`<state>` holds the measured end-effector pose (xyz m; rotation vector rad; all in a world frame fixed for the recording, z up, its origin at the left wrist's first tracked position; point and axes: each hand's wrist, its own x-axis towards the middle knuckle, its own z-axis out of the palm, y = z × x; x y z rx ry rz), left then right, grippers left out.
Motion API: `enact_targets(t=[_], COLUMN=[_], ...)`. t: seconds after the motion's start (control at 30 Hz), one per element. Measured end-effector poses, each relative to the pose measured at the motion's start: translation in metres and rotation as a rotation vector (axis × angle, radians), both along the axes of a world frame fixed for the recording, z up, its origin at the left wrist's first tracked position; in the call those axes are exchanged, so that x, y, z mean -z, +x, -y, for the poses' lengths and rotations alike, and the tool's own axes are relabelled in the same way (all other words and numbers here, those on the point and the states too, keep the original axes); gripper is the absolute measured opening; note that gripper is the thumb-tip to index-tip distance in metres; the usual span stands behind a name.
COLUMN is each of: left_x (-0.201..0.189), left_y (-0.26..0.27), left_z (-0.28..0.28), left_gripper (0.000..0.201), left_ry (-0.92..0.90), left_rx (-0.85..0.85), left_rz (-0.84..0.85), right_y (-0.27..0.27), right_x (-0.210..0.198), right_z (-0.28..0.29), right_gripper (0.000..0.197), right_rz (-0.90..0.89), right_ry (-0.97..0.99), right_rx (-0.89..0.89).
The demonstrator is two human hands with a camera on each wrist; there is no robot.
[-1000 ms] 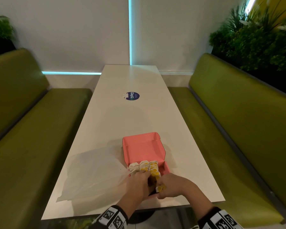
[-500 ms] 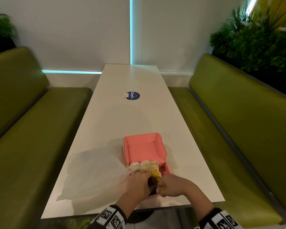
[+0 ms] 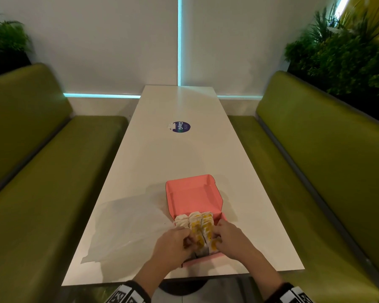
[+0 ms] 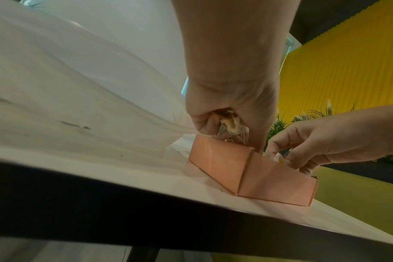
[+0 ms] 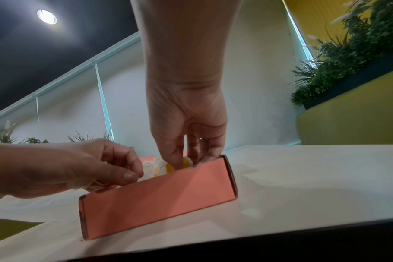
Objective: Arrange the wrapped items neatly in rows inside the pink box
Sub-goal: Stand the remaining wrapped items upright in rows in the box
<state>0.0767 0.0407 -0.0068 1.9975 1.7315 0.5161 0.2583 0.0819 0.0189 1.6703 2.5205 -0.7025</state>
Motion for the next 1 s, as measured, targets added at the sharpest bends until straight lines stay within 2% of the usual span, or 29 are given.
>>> enact_targets(t=[0.2,0.3,0.43,0.53,0.6,0.63,0.7,0.73,0.8,0.9,1.0], left_x=[0.0,0.0,0.003,0.007,0.011,0.013,0.016,0.017,0.019,0.022,0.023], left_y=[0.001,0.0,-0.001,-0.004,-0.006,-0.006,-0.008,-0.008,-0.008,-0.009,-0.01], left_z=[0.001,0.002,0.003,0.004,0.005,0.005,0.007,0.007,0.007,0.007,0.006], left_gripper=[0.011,0.014,0.014,0.014,0.014,0.014,0.013,0.012,0.012,0.015,0.017], left_ry=[0.014,0.004,0.0,-0.006,-0.009,-0.008,0.001,0.004,-0.001,-0.021,-0.028], left_rx=[0.022,0.028,0.018,-0.008,-0.021,-0.024,-0.027,-0.029,-0.03,-0.041,-0.044], left_rz=[-0.033,-0.07,-0.037,-0.004,0.028,0.048,0.09,0.113,0.156,0.18,0.186], right_y=[-0.005,-0.01,-0.015,-0.014,-0.012,-0.009,-0.009,-0.011,-0.014,-0.016,-0.017], right_x=[0.004,0.011,0.017,0.009,0.001,-0.002,-0.008,-0.01,-0.006,0.007,0.007], right_z=[0.001,0.001,0.005,0.009,0.01,0.009,0.01,0.011,0.01,0.012,0.014], right_gripper=[0.022,0.028,0.042,0.03,0.01,0.009,0.031,0.036,0.036,0.013,0.028], right_rz=[0.052,0.03,0.016,-0.014,-0.033,-0.046,-0.067,-0.058,-0.036,-0.106,-0.114], right_ry=[-0.013,0.019,0.128,0.094,0.072,0.049,-0.01,-0.021,-0.038,-0.047,-0.06], right_rx=[-0.015,0.049,0.17,0.186,0.176,0.178,0.182,0.179,0.21,0.273,0.25])
